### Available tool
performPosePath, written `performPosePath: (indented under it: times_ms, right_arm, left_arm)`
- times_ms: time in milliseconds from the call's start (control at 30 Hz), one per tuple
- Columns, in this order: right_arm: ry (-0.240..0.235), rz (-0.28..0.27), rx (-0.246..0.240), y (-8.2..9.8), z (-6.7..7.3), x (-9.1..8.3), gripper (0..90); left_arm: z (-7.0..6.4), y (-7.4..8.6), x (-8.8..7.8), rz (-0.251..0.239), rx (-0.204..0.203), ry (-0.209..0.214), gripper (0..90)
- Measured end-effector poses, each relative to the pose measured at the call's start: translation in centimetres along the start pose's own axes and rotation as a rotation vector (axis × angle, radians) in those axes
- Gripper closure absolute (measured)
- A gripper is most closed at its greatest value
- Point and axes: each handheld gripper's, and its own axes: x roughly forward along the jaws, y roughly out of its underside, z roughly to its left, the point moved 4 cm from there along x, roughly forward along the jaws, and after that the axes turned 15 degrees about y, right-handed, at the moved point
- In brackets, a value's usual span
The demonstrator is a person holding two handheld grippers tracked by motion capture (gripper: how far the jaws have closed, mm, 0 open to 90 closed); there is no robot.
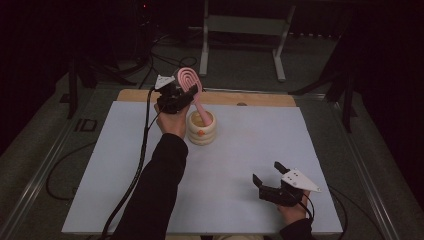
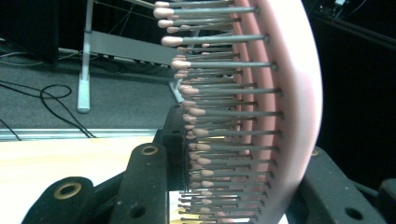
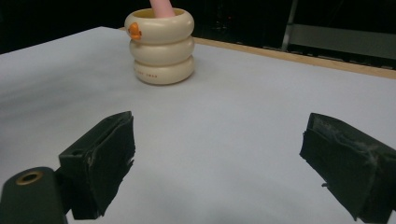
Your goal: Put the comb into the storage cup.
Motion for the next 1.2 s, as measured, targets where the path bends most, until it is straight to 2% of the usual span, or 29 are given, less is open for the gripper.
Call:
performPosePath:
  times_ms: [533, 1200]
  right_arm:
    - [-0.002, 0.000, 0.000, 0.0, 0.0, 0.0, 9.2]
    - [-0.004, 0.002, -0.001, 0.0, 0.1, 0.0, 9.3]
  left_arm:
    - [-0.2, 0.7, 0.6, 0.009, -0.005, 0.007, 64.5]
    - [0.0, 1.6, 1.2, 0.044, -0.005, 0.000, 64.6]
